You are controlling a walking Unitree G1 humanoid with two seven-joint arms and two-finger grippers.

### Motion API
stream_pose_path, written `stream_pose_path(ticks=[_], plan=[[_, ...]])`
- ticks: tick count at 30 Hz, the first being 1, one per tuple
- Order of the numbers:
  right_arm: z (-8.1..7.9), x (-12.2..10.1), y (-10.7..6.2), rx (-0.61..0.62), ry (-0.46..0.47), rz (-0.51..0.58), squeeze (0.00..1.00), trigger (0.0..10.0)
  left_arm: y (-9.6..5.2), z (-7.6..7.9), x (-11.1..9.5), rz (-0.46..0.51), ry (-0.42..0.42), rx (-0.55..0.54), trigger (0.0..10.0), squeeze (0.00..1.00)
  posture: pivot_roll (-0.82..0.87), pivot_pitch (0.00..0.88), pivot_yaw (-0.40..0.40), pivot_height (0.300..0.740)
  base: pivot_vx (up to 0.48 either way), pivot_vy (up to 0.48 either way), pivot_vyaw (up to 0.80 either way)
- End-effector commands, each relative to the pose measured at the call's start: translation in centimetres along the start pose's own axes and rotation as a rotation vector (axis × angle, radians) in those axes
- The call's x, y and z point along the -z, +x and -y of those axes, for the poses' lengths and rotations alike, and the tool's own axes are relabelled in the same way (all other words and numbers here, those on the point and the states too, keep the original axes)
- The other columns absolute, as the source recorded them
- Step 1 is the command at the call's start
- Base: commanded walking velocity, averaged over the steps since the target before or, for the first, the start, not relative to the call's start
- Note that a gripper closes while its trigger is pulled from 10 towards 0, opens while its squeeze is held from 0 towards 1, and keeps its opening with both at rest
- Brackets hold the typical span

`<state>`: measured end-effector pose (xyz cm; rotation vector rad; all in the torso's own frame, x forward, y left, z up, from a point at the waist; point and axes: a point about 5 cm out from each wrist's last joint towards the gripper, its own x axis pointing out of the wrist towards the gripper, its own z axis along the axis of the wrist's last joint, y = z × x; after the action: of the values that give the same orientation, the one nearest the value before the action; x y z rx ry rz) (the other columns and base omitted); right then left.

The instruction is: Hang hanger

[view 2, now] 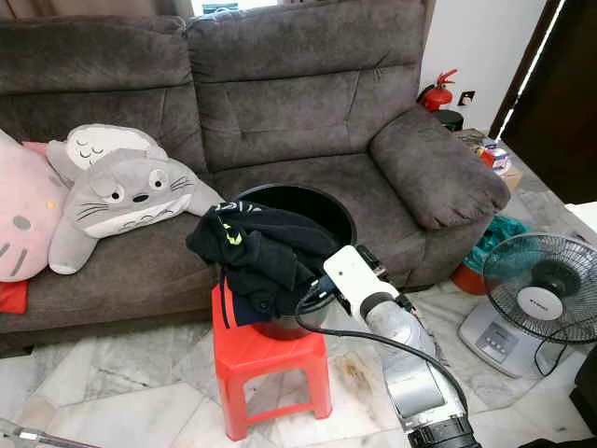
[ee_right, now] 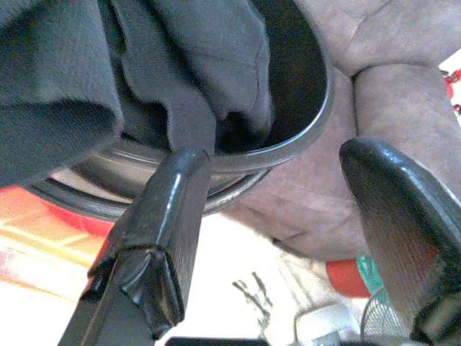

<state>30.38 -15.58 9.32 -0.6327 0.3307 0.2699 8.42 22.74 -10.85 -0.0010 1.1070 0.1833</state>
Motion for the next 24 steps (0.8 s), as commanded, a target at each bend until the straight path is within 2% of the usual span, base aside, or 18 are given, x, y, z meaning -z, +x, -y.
stream_pose_path(ticks=[1, 7, 24], plan=[[0.08, -0.08, 0.71, -0.017, -0.024, 0.007, 0.0, 10.0, -0.08, -0.33, 0.21, -0.011, 0.036, 0.003, 10.0, 0.0, -0.19, 0.0, 0.036, 0.732, 0.0, 0.0, 0.0], [-0.41, -0.54, 1.35, -0.058, -0.028, 0.023, 0.0, 10.0, -0.09, -0.38, 0.24, -0.011, 0.039, 0.004, 10.0, 0.0, -0.19, 0.0, 0.039, 0.732, 0.0, 0.0, 0.0], [-0.41, -0.54, 1.35, -0.058, -0.028, 0.023, 0.0, 10.0, -0.09, -0.38, 0.24, -0.011, 0.039, 0.004, 10.0, 0.0, -0.19, 0.0, 0.039, 0.732, 0.0, 0.0, 0.0]])
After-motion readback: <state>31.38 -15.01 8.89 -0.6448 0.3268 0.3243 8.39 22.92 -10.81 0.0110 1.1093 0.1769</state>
